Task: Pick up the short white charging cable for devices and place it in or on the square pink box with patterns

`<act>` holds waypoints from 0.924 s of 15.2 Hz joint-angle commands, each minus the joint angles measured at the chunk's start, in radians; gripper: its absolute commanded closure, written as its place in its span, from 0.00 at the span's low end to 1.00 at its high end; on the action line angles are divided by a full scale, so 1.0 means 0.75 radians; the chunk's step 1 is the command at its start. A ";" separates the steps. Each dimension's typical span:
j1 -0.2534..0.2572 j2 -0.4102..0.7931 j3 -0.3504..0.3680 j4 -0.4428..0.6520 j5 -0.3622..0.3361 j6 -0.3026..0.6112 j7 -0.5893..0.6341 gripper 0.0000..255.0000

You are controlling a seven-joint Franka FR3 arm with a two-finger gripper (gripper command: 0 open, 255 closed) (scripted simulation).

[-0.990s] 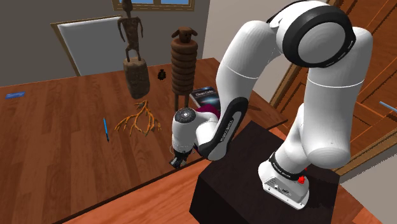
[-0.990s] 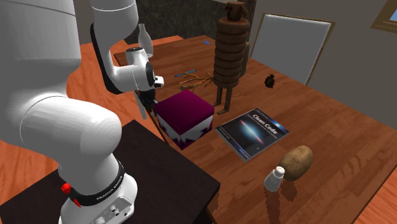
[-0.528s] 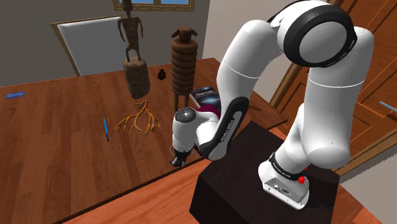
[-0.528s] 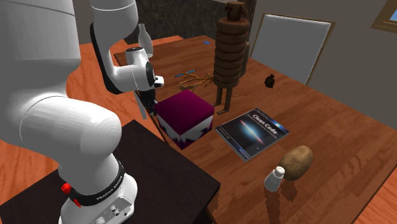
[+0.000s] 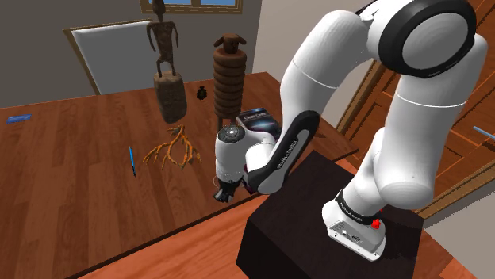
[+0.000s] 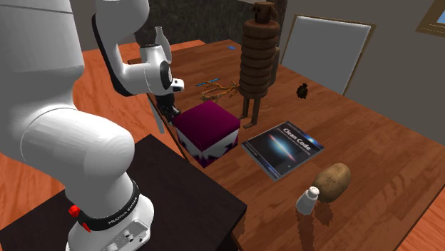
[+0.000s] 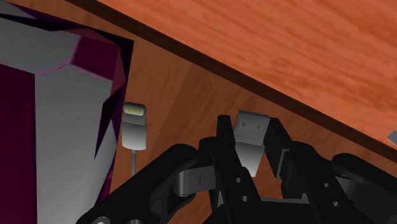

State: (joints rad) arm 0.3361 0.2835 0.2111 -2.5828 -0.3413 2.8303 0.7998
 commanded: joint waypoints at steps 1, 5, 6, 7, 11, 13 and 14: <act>-0.024 -0.045 0.030 -0.012 0.040 -0.033 -0.034 1.00; -0.057 -0.134 0.081 -0.028 0.126 -0.102 -0.099 1.00; -0.063 -0.157 0.091 -0.031 0.147 -0.119 -0.116 1.00; -0.068 -0.179 0.101 -0.033 0.169 -0.137 -0.132 1.00; -0.080 -0.266 0.130 -0.039 0.251 -0.211 -0.194 1.00; -0.083 -0.308 0.139 -0.040 0.288 -0.249 -0.222 1.00; -0.083 -0.329 0.142 -0.039 0.306 -0.269 -0.235 1.00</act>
State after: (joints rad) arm 0.2738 0.0516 0.3138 -2.6121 -0.1251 2.6426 0.6316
